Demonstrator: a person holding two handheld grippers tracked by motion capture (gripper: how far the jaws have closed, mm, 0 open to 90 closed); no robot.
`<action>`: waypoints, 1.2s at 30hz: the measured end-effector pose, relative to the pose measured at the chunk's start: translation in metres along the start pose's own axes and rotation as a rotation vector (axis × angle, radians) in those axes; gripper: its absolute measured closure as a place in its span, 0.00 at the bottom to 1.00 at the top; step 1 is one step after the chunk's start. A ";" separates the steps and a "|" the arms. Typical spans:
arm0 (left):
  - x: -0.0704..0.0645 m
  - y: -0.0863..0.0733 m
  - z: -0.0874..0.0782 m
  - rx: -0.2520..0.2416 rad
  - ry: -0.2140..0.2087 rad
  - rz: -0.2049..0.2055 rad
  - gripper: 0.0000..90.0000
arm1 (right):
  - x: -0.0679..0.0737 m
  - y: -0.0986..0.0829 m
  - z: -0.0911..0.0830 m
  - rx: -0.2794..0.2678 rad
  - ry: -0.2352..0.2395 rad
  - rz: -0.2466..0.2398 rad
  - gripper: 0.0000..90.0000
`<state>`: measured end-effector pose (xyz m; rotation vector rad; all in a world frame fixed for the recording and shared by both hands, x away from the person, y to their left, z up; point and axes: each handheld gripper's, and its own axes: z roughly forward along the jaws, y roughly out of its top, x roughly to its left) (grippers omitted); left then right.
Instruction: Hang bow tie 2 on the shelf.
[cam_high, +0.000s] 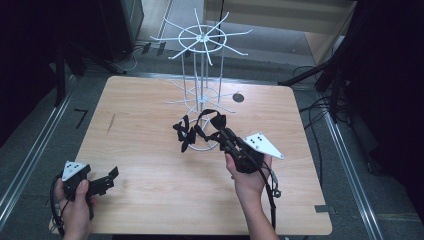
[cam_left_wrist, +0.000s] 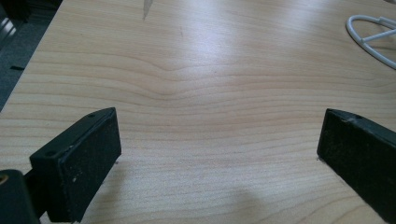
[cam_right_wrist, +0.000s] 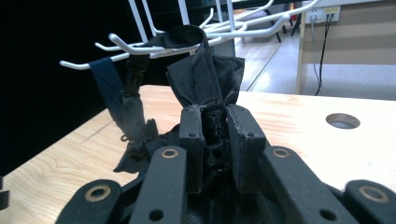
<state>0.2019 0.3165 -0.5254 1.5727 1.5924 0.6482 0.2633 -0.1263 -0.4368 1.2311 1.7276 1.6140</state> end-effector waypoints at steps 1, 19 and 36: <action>0.000 0.000 0.000 0.000 0.000 0.000 0.00 | -0.001 -0.001 0.002 0.001 -0.004 -0.001 0.86; 0.000 0.000 0.000 0.003 -0.003 0.001 0.00 | -0.010 -0.014 0.024 0.098 -0.023 0.006 0.84; 0.000 0.000 0.001 0.004 -0.003 0.003 0.00 | -0.019 -0.017 0.020 0.157 0.055 -0.030 0.47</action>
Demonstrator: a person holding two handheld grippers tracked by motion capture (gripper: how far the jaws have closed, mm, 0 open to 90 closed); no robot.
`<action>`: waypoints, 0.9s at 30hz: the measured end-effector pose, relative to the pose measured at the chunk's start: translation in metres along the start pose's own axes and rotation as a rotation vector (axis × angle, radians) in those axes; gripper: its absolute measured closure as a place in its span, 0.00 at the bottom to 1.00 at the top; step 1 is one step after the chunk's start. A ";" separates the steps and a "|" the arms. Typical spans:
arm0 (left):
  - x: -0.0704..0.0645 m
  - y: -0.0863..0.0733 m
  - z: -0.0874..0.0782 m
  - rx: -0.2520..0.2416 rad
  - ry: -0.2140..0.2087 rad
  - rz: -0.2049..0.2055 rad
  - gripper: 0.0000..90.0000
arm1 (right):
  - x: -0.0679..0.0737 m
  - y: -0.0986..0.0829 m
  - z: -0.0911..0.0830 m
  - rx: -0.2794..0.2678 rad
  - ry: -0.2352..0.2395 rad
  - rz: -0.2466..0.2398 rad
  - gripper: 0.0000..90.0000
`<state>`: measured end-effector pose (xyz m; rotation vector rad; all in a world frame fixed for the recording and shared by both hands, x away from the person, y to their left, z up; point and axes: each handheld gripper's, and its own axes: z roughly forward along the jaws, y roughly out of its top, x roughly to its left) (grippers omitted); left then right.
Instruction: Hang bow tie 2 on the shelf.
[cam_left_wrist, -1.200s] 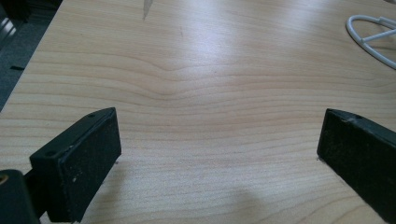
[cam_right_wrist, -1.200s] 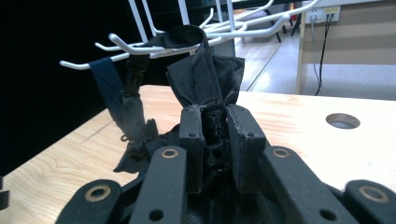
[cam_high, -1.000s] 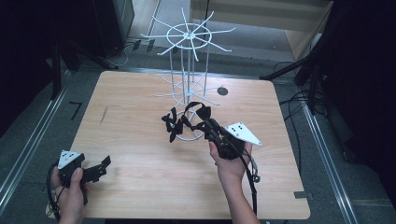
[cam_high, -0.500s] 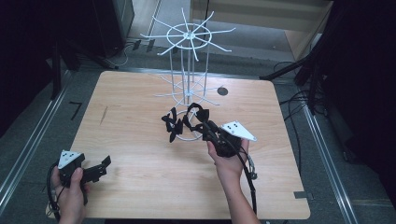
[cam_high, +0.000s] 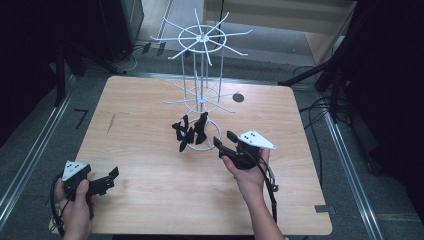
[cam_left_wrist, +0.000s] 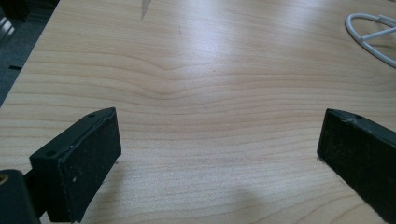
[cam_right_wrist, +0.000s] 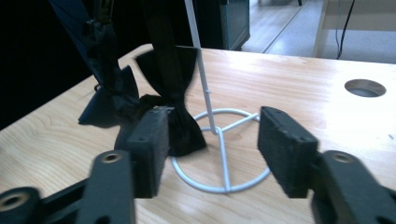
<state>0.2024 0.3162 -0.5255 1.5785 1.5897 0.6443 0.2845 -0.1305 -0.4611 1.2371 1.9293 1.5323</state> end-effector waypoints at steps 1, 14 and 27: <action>0.000 0.000 0.000 0.000 0.000 0.000 0.00 | -0.001 -0.001 -0.001 0.004 0.002 -0.005 0.46; 0.000 0.000 0.000 0.002 0.002 0.002 0.00 | -0.019 -0.008 -0.020 0.041 -0.017 -0.003 0.17; 0.000 0.000 0.000 -0.001 0.003 0.003 0.00 | -0.045 -0.024 -0.043 0.047 -0.078 0.018 0.18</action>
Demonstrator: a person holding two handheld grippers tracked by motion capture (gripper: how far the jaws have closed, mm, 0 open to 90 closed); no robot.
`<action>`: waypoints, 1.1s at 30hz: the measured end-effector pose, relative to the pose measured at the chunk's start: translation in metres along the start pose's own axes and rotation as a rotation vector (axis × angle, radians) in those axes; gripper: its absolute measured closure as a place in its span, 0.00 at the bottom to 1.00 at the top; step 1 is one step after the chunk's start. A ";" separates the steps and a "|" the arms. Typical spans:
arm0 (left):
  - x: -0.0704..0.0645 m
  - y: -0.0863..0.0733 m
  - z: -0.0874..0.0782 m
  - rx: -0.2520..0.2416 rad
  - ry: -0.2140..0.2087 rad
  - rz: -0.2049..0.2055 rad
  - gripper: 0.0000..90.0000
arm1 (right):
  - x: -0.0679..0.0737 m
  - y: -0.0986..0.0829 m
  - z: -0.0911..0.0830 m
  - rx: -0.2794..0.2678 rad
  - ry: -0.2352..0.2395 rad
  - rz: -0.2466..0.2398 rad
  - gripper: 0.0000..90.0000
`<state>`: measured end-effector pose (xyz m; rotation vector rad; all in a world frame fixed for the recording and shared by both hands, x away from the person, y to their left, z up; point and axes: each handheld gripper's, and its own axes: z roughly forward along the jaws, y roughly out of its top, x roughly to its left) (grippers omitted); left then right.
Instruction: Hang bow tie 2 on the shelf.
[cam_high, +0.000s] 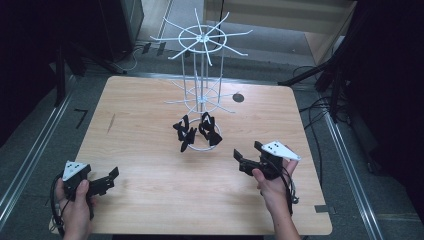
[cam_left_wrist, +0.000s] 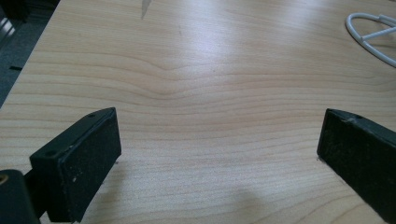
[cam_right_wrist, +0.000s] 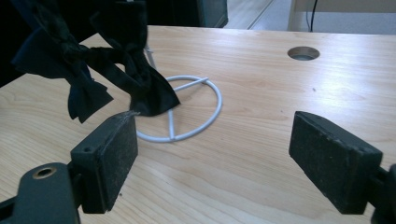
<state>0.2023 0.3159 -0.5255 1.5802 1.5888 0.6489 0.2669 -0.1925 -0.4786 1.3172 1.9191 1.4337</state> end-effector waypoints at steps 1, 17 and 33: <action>0.000 0.000 0.000 0.000 0.000 0.000 0.00 | -0.002 -0.001 -0.002 0.001 0.000 -0.001 0.18; 0.000 0.000 0.000 0.000 0.001 0.001 0.00 | -0.031 -0.026 -0.022 0.014 -0.041 0.017 0.18; 0.000 0.000 0.000 0.000 0.000 0.002 0.00 | -0.057 -0.046 -0.042 0.029 -0.096 0.053 0.18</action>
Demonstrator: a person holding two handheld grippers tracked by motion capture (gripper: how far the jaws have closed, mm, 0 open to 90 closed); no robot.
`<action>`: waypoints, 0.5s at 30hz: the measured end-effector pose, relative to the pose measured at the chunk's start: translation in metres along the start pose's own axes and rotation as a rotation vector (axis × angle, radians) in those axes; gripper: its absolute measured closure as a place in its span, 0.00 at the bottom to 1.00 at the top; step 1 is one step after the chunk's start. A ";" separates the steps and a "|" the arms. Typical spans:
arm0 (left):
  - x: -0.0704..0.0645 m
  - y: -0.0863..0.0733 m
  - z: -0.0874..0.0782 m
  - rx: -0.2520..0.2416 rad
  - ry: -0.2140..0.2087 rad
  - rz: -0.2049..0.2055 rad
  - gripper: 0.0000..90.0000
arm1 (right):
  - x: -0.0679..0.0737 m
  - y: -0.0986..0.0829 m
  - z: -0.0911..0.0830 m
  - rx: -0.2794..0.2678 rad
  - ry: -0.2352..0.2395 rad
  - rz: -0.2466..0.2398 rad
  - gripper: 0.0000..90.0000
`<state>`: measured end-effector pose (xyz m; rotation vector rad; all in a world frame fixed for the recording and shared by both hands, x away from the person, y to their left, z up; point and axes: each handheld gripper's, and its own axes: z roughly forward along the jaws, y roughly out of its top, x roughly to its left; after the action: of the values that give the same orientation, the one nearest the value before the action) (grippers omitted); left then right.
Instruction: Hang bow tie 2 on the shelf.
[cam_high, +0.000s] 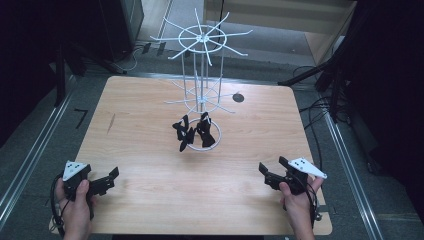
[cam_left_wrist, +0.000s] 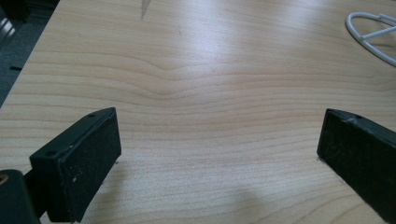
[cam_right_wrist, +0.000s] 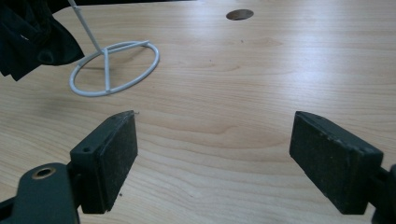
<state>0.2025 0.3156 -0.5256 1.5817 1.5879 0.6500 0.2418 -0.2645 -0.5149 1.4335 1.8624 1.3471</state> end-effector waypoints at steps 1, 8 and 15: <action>0.000 0.000 0.000 0.000 0.000 0.000 0.00 | -0.002 -0.001 -0.001 0.000 -0.004 0.000 0.18; -0.001 0.000 0.000 0.000 0.003 -0.001 0.00 | -0.013 -0.006 -0.009 -0.003 -0.019 0.011 0.18; 0.000 0.000 0.000 0.000 0.002 -0.001 0.00 | -0.026 -0.012 -0.017 -0.003 -0.047 0.024 0.18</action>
<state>0.2023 0.3152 -0.5254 1.5802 1.5899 0.6515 0.2322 -0.2952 -0.5237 1.4780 1.8181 1.3158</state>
